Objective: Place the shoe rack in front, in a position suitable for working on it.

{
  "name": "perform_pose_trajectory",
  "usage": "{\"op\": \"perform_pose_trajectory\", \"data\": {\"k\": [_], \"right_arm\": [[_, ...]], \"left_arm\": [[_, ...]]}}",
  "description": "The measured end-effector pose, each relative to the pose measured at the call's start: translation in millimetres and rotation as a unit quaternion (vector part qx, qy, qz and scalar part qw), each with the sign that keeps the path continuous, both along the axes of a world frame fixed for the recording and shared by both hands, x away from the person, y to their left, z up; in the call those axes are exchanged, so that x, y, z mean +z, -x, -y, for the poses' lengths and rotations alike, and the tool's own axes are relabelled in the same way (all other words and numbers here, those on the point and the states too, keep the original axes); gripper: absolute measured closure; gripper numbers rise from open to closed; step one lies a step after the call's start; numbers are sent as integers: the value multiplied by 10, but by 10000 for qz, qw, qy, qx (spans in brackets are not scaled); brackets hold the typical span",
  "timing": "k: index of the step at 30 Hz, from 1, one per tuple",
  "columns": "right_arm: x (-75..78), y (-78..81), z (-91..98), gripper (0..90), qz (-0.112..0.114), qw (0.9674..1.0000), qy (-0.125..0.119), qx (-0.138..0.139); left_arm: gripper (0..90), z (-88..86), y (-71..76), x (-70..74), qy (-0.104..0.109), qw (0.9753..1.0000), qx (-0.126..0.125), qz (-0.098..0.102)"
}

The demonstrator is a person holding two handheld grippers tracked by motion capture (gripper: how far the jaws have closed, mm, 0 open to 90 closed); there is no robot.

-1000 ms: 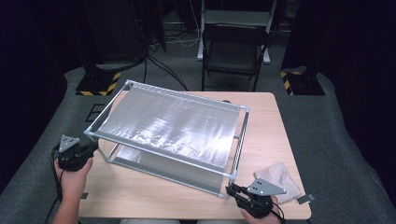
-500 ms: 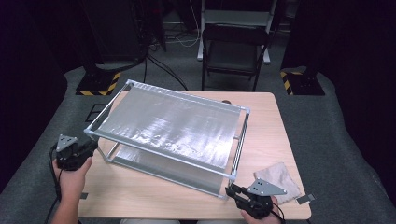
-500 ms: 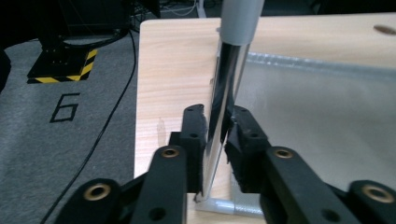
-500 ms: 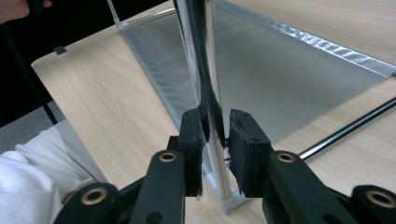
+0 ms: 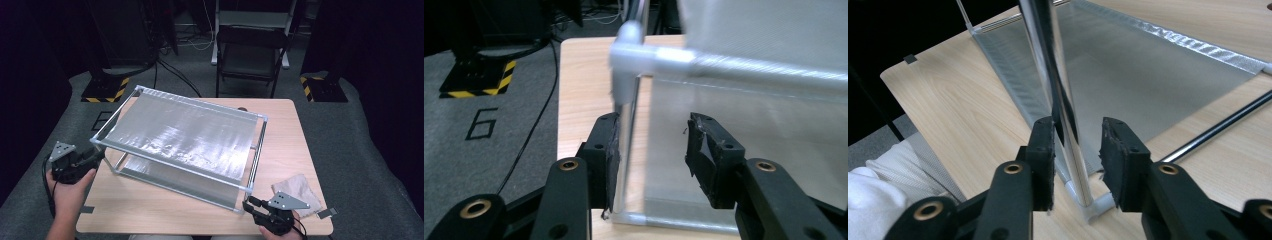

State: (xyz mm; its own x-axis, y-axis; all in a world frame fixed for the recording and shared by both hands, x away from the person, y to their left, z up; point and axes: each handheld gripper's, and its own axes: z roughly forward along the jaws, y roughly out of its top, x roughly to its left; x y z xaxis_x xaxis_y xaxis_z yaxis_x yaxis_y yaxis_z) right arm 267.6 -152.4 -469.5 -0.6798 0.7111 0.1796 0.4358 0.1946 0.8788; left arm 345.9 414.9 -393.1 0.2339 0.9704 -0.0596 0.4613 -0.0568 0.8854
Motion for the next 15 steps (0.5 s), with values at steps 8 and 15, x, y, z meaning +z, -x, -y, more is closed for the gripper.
{"op": "perform_pose_trajectory", "data": {"k": [8,15], "right_arm": [[-12,28,17,686,40,10000,36,-17],[-28,32,-24,774,116,9999,87,-2]], "left_arm": [[473,293,144,298,31,9987,-497,146],[470,711,126,392,-137,9950,-979,119]]}}
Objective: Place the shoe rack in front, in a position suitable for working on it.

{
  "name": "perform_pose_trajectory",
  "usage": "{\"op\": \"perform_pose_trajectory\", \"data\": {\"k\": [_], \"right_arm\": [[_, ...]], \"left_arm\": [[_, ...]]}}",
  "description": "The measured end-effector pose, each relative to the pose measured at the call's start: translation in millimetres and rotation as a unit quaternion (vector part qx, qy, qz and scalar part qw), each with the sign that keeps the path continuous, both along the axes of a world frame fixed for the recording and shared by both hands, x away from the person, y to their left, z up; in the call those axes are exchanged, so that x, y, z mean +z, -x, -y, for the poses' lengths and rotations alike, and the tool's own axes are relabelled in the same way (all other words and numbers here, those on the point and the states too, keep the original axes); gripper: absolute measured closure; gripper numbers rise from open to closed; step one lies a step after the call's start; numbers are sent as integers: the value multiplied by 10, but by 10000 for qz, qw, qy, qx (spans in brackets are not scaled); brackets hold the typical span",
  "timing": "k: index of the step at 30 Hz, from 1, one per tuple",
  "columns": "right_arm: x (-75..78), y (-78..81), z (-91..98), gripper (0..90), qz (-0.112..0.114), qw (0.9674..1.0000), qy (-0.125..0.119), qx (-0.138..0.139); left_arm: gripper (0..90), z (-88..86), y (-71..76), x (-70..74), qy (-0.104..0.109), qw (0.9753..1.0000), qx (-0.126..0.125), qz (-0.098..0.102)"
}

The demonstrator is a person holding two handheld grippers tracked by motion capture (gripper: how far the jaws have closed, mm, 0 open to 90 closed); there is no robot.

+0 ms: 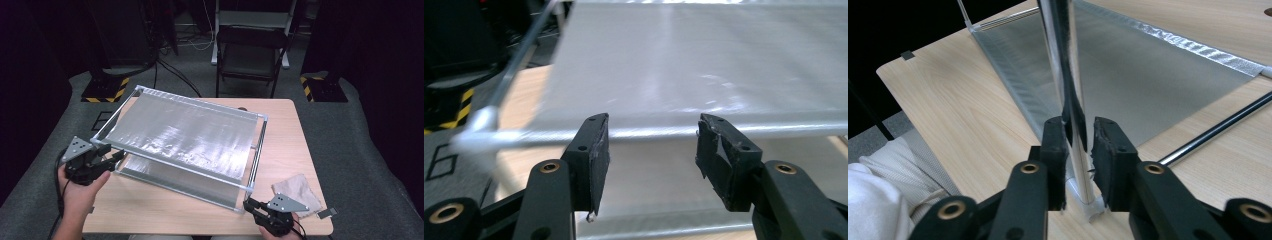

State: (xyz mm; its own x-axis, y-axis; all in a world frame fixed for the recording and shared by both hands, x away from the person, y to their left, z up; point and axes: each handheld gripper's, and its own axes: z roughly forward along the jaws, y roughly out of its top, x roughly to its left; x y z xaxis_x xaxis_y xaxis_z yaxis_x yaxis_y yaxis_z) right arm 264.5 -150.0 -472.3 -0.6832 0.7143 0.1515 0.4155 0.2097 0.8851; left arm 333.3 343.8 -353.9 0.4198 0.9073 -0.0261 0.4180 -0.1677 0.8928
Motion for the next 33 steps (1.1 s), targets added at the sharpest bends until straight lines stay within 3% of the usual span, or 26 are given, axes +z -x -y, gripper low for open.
{"op": "perform_pose_trajectory", "data": {"k": [4,6,8,12,21,28,30,33], "right_arm": [[-2,-3,-15,780,54,10000,43,-18],[-2,-4,-16,780,50,10000,42,-16],[-1,1,-25,781,27,10000,25,-32],[-5,-1,-42,780,38,10000,11,-3],[-12,-3,-59,778,18,10000,-32,50],[-15,3,-69,776,12,10000,-54,66],[-17,5,-72,774,9,9999,-66,75],[-24,6,-77,770,17,9999,-84,108]], "left_arm": [[449,285,-29,10,69,9995,-301,66],[441,348,-38,6,93,9993,-353,49],[430,528,-60,-14,15,9991,-421,33],[424,708,-83,-38,-91,9978,-654,2],[383,896,-104,-45,-51,9967,-811,9],[378,1050,-123,-80,-154,9951,-968,-127],[418,1075,-121,-98,-105,9950,-982,-168],[445,1083,-100,-88,-200,9948,-984,-196]]}}
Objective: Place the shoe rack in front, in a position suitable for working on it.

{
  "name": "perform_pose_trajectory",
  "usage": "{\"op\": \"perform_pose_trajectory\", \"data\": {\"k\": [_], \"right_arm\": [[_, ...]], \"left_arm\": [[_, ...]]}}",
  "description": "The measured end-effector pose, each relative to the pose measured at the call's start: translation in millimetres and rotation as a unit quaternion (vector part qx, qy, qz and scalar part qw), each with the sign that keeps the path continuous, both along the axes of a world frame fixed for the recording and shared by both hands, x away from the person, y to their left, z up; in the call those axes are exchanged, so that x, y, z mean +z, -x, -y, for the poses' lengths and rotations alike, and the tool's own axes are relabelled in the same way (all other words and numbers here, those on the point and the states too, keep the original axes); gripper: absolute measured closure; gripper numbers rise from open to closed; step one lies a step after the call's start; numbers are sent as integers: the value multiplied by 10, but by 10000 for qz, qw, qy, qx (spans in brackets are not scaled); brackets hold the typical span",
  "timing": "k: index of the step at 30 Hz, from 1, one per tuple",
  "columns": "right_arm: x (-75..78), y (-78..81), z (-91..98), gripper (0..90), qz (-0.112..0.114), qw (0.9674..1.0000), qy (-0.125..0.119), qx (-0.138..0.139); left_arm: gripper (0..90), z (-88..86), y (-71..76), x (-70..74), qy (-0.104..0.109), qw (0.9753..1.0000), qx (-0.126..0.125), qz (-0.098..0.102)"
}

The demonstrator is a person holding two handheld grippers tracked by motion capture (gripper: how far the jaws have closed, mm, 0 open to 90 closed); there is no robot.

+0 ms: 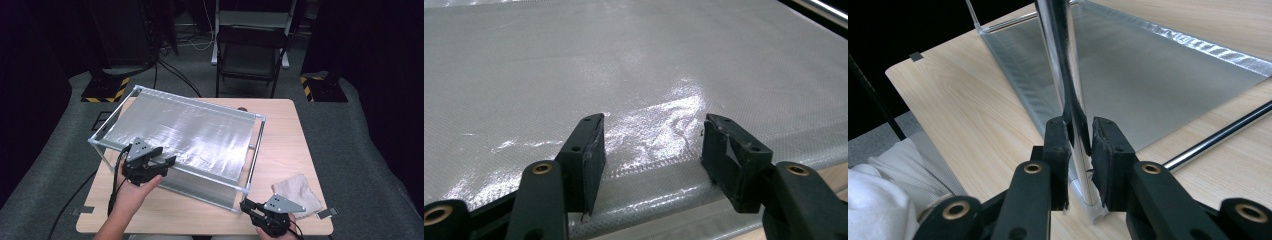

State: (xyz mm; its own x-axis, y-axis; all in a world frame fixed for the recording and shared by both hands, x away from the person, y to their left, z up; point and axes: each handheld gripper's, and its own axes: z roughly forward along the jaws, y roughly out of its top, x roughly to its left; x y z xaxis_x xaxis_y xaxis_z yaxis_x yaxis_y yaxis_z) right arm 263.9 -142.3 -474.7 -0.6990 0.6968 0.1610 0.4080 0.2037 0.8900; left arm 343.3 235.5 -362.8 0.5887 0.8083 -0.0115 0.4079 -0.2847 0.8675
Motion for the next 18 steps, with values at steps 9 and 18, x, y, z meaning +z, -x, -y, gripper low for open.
{"op": "perform_pose_trajectory", "data": {"k": [9,18], "right_arm": [[-12,1,-45,766,-34,9999,-76,59],[-21,3,-77,764,-12,9999,-94,135]], "left_arm": [[535,-33,46,-2,22,10000,30,25],[520,-49,64,-8,91,9999,122,-14]]}}
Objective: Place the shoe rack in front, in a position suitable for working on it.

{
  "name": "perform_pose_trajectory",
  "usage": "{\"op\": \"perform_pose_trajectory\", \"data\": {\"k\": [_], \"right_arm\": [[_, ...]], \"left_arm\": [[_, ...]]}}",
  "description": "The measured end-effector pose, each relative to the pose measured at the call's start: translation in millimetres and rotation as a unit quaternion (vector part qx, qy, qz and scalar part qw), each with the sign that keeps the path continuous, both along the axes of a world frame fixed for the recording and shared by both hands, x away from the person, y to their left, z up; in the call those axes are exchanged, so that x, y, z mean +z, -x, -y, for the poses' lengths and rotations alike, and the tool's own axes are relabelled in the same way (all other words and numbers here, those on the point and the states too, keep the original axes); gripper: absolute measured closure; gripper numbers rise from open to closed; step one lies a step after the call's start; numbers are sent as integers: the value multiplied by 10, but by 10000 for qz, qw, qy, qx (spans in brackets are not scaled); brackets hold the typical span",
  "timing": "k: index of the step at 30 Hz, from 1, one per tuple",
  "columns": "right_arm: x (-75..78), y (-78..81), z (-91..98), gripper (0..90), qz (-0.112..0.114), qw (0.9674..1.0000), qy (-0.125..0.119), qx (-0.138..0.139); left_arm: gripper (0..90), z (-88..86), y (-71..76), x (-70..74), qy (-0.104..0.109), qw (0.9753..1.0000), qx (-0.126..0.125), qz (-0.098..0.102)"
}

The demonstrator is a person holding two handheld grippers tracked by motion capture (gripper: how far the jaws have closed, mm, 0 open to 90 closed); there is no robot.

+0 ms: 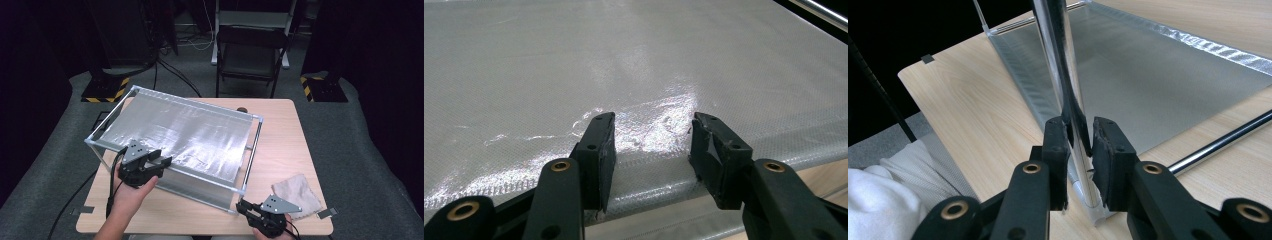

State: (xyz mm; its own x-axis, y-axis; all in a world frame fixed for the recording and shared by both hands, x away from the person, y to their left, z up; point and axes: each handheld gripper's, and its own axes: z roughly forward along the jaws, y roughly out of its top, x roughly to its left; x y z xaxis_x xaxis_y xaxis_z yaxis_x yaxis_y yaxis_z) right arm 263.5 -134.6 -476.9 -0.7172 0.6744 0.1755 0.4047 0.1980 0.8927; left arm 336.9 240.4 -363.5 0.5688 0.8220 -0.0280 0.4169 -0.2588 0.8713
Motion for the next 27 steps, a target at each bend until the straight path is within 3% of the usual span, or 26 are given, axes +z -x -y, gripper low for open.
{"op": "perform_pose_trajectory", "data": {"k": [10,18,21,27], "right_arm": [[0,8,-5,765,-23,10000,-11,-24],[-3,5,0,764,5,10000,19,-14],[-5,12,33,714,-125,9999,57,31],[5,60,200,636,-85,9999,-85,-51]], "left_arm": [[411,185,9,-5,51,9990,-452,-54],[409,251,31,-32,103,9992,-398,-9],[411,228,18,-53,177,9989,-426,4],[422,251,29,-70,155,9992,-355,61]]}}
